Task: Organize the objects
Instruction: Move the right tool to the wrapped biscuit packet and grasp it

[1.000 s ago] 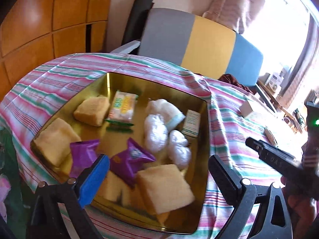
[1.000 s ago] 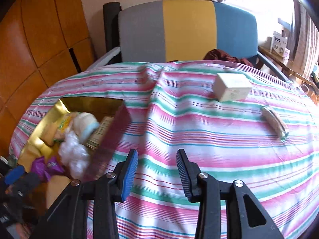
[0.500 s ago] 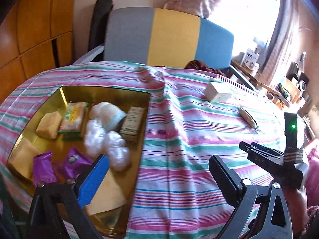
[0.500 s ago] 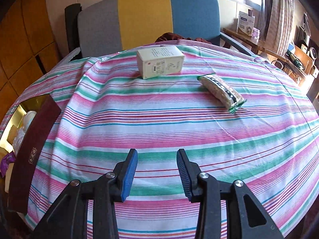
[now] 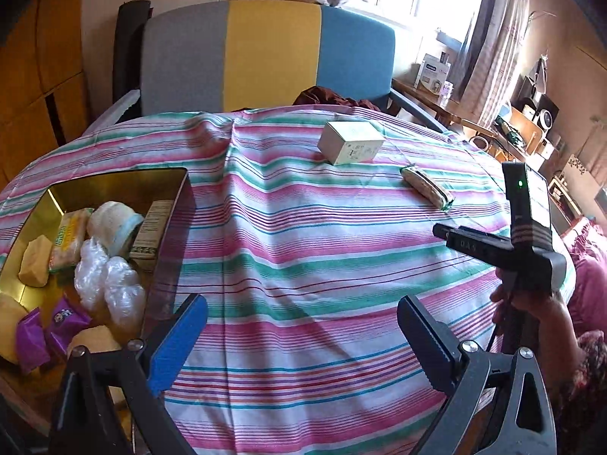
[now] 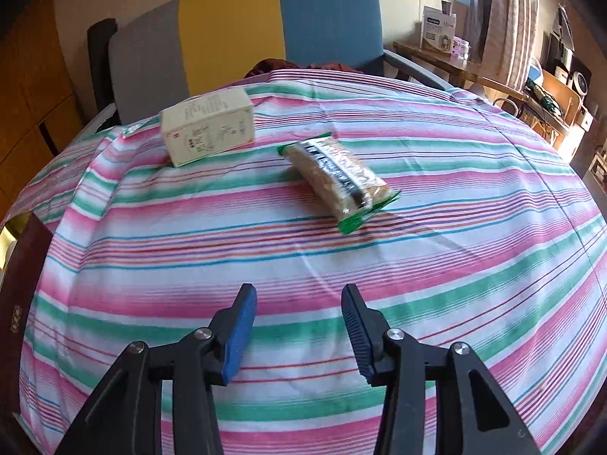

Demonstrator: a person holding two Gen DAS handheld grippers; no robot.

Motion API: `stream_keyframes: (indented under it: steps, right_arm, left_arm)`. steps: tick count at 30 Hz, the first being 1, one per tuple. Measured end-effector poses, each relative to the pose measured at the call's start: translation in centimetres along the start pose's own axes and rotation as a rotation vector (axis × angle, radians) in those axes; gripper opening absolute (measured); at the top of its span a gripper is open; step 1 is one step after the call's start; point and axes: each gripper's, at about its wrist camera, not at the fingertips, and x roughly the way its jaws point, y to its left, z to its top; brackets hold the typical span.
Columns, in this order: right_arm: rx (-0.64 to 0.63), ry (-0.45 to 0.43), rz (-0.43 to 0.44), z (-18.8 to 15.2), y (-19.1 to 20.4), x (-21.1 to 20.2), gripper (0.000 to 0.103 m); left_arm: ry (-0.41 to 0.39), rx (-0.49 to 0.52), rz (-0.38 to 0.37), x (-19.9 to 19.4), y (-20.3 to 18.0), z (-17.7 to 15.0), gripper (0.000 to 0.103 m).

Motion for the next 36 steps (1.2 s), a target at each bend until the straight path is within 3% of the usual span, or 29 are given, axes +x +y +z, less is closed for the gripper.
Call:
stream_keyframes:
  steps: [7, 14, 18, 23, 29, 32, 36]
  right_arm:
    - [-0.006, -0.077, -0.006, 5.6, -3.3, 1.1, 0.052]
    - [-0.083, -0.061, 0.026, 9.2, -2.6, 4.0, 0.052]
    - [-0.128, -0.029, 0.022, 9.5, -2.3, 5.8, 0.052]
    - [-0.074, -0.004, 0.099, 9.0, -3.1, 7.2, 0.052]
    - [-0.096, -0.030, 0.087, 8.4, -2.4, 7.3, 0.052]
    - [-0.105, 0.000, 0.076, 7.7, -2.1, 7.9, 0.052]
    - [-0.101, -0.019, 0.043, 7.2, -1.9, 7.4, 0.047]
  left_arm:
    - [0.045, 0.026, -0.019, 1.7, -1.6, -0.2, 0.101]
    - [0.072, 0.044, -0.015, 3.0, -2.2, 0.0, 0.101]
    - [0.084, 0.045, -0.022, 3.6, -2.2, 0.1, 0.101]
    - [0.099, 0.046, -0.026, 4.2, -2.4, 0.1, 0.101]
    - [0.120, 0.019, -0.049, 4.9, -2.4, 0.5, 0.101]
    - [0.111, 0.027, -0.039, 5.2, -2.6, 1.0, 0.101]
    - [0.117, 0.047, -0.040, 5.8, -3.2, 1.6, 0.101]
